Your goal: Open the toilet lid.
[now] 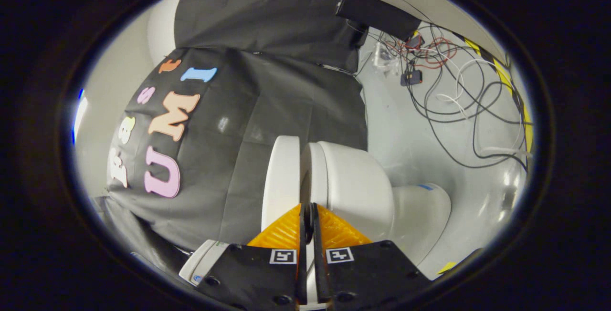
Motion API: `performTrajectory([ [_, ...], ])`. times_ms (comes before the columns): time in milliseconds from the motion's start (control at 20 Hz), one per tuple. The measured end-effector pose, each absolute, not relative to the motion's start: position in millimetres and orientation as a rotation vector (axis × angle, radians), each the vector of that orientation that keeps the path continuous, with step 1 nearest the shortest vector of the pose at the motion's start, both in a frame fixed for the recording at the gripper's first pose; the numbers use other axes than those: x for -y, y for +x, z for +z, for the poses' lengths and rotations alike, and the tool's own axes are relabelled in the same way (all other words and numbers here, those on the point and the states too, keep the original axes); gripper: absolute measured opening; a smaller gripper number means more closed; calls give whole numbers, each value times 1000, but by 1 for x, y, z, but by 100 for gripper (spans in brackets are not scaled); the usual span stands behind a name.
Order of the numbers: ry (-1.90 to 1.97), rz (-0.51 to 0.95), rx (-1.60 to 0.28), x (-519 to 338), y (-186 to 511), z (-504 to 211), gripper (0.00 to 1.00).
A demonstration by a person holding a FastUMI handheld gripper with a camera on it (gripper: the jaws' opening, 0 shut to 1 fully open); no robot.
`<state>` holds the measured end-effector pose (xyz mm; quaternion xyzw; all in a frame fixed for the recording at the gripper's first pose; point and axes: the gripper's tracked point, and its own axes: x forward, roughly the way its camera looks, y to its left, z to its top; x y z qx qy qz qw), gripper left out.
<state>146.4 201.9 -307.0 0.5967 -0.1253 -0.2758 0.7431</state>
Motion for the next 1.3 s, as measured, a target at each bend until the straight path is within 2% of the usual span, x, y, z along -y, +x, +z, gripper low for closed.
performTrajectory([
  [450,1027,-578,262,-211,156,-225,8],
  [650,895,-514,267,-228,167,-175,8],
  [1300,521,-465,80,-281,200,-93,8],
])
